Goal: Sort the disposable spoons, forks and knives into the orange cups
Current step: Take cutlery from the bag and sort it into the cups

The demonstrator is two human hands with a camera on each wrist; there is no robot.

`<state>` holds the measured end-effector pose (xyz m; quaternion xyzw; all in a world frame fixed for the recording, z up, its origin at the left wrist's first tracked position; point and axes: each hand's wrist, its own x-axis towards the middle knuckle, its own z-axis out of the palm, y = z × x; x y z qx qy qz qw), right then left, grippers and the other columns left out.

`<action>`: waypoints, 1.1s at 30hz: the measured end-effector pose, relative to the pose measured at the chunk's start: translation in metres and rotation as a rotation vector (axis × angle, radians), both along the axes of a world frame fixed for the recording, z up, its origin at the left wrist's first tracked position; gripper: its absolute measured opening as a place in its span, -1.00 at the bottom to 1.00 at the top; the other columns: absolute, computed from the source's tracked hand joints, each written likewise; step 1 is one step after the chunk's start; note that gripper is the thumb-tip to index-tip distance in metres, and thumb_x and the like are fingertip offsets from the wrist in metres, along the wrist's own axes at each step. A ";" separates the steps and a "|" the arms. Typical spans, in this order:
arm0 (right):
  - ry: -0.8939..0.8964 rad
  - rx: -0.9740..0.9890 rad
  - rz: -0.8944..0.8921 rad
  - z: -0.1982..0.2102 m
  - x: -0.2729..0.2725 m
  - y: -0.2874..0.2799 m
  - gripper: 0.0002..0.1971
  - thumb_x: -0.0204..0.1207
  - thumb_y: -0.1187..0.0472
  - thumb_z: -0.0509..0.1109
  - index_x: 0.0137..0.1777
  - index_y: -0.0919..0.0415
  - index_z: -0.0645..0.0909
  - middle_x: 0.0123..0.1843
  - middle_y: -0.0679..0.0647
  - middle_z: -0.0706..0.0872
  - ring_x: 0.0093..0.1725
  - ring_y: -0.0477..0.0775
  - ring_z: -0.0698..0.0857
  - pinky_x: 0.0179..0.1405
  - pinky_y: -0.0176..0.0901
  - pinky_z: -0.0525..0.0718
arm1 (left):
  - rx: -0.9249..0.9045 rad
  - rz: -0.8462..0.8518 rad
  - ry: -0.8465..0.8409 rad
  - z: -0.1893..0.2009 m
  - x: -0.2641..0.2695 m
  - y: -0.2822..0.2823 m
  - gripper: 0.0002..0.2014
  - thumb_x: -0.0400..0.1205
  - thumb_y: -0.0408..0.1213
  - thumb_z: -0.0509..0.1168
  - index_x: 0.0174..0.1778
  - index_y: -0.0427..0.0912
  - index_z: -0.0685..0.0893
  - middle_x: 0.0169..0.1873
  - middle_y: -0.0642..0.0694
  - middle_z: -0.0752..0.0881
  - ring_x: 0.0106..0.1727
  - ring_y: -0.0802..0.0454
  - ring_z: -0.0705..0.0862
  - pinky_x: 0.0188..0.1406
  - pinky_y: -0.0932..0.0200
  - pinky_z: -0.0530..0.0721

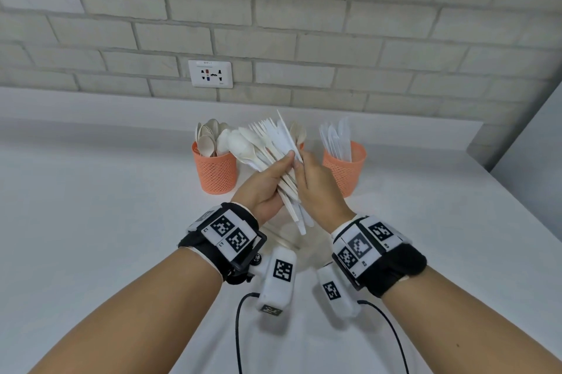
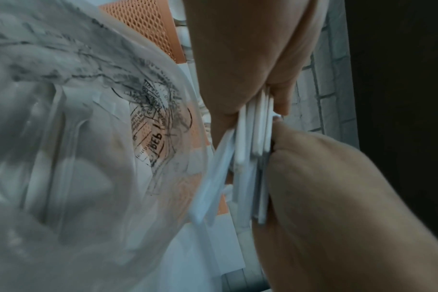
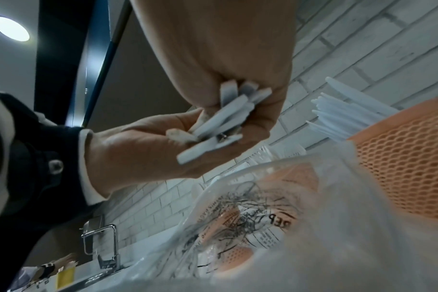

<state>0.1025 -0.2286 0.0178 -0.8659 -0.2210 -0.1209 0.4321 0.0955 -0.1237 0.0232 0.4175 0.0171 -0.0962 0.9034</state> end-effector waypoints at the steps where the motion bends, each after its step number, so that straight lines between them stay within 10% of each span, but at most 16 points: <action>1: 0.012 0.015 0.023 -0.001 0.001 -0.002 -0.70 0.72 0.17 0.06 0.31 0.29 0.45 -0.11 0.11 0.66 -0.17 0.04 0.65 -0.38 -0.38 0.49 | 0.008 0.007 0.010 -0.001 0.001 -0.001 -0.73 0.70 -0.29 0.16 0.25 -0.33 0.60 0.04 -0.19 0.70 0.01 -0.01 0.74 0.06 0.10 0.72; 4: 0.062 0.025 0.059 0.001 0.002 -0.009 -0.73 0.71 0.16 0.09 0.26 0.28 0.49 -0.08 0.10 0.68 -0.11 0.06 0.68 -0.21 -0.28 0.58 | 0.028 0.018 0.033 -0.001 0.002 -0.002 -0.82 0.69 -0.34 0.18 0.05 -0.30 0.67 -0.13 -0.16 0.74 -0.17 0.03 0.79 -0.08 0.13 0.76; 10: 0.118 0.017 0.018 0.005 0.007 -0.016 -0.90 0.71 0.23 0.07 0.03 0.21 0.41 -0.40 -0.11 0.45 -0.44 -0.21 0.44 -0.51 -0.51 0.43 | 0.055 0.099 0.069 -0.004 0.005 -0.007 -0.68 0.64 -0.44 0.22 0.32 -0.41 0.57 -0.01 -0.24 0.70 -0.02 -0.09 0.72 -0.09 0.08 0.77; 15: 0.280 0.094 0.003 0.006 0.011 -0.018 -0.77 0.70 0.21 0.07 0.21 0.34 0.42 -0.19 0.06 0.59 -0.24 -0.01 0.59 -0.20 -0.13 0.60 | 0.079 0.077 0.101 0.000 0.009 -0.007 -0.80 0.62 -0.48 0.12 -0.29 -0.28 0.57 -0.47 -0.12 0.63 -0.42 0.03 0.70 -0.36 0.14 0.77; 20: 0.434 0.134 0.061 0.012 0.017 -0.034 -0.76 0.69 0.29 0.04 0.30 0.16 0.40 -0.26 0.07 0.55 -0.38 -0.01 0.54 -0.51 -0.18 0.58 | 0.113 0.053 0.095 0.007 0.010 -0.007 -0.75 0.66 -0.40 0.12 -0.34 -0.28 0.54 -0.63 -0.11 0.59 -0.58 0.02 0.64 -0.34 0.14 0.72; 28: 0.020 0.158 -0.193 0.048 0.076 -0.077 -0.82 0.70 0.31 0.01 0.20 0.35 0.36 -0.07 0.16 0.52 -0.19 0.03 0.51 -0.38 -0.34 0.44 | 0.097 0.132 0.170 0.009 0.024 -0.008 -0.76 0.59 -0.36 0.31 -0.41 -0.19 0.48 -0.71 -0.02 0.54 -0.67 0.14 0.53 -0.55 0.32 0.64; 33: 0.121 0.302 -0.203 0.040 0.105 -0.080 -0.74 0.69 0.33 -0.02 0.31 0.34 0.35 0.03 0.11 0.55 0.02 0.02 0.52 -0.15 -0.50 0.45 | 0.013 0.080 0.109 0.012 0.024 -0.011 -0.75 0.65 -0.33 0.22 -0.38 -0.20 0.55 -0.62 0.01 0.60 -0.61 0.18 0.59 -0.46 0.32 0.69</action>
